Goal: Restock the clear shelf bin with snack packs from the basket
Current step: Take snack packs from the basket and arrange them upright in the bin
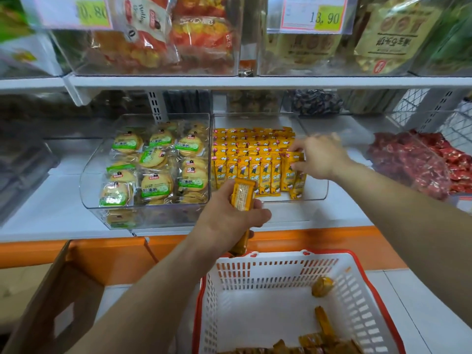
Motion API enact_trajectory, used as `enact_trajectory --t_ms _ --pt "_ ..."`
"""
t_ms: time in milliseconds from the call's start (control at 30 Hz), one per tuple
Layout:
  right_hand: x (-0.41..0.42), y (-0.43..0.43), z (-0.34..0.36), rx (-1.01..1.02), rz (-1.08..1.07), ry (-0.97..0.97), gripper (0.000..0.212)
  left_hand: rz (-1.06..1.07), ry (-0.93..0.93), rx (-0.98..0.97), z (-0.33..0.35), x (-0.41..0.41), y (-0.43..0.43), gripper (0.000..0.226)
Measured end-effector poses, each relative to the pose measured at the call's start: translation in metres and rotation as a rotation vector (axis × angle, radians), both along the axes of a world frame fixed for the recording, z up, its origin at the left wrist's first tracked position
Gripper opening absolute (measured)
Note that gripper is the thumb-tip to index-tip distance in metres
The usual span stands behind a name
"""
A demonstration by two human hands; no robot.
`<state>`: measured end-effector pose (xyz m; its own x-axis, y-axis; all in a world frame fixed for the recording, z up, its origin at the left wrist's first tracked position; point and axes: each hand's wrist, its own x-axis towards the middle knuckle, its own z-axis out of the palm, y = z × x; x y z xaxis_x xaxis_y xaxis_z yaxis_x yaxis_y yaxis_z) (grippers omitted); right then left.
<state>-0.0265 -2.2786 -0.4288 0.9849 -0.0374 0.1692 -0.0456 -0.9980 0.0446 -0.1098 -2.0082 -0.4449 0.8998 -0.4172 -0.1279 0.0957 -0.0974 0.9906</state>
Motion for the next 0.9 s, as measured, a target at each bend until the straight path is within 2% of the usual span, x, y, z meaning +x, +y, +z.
enact_trajectory --t_ms 233,367,500,567,600,633,700,767,833,900 --pt "0.014 0.002 -0.016 -0.16 -0.002 0.067 0.037 0.0 0.018 -0.009 -0.001 0.001 0.0 0.04" --pt "0.014 0.002 -0.02 -0.222 0.027 0.026 0.032 0.0 0.032 -0.004 -0.002 0.0 -0.003 0.047" --pt "-0.001 0.006 -0.011 -0.187 0.032 -0.006 0.038 0.04 0.068 -0.042 -0.001 0.0 -0.006 0.043" --pt "-0.022 0.015 -0.004 -0.054 0.032 -0.09 0.04 0.082 0.085 -0.048 -0.001 0.0 -0.007 0.038" --pt "-0.037 0.021 0.0 0.083 0.054 -0.149 0.034 0.096 0.088 -0.042 0.0 0.0 -0.008 0.037" --pt "-0.055 0.028 0.002 0.289 0.09 -0.185 0.024 0.103 0.095 -0.039 0.0 -0.001 -0.008 0.036" --pt "-0.091 0.043 0.002 0.783 0.148 -0.108 0.013 0.095 0.119 -0.049 0.002 -0.003 -0.01 0.029" --pt "-0.123 0.06 -0.002 1.117 0.187 0.048 0.022 0.088 0.149 -0.063 0.005 -0.008 -0.013 0.016" --pt "-0.14 0.073 -0.006 1.212 0.175 0.137 0.03 0.103 0.18 -0.079 0.007 -0.013 -0.017 0.011" --pt "-0.144 0.079 -0.005 1.249 0.145 0.14 0.038 0.099 0.214 -0.11 0.011 -0.018 -0.022 0.011"
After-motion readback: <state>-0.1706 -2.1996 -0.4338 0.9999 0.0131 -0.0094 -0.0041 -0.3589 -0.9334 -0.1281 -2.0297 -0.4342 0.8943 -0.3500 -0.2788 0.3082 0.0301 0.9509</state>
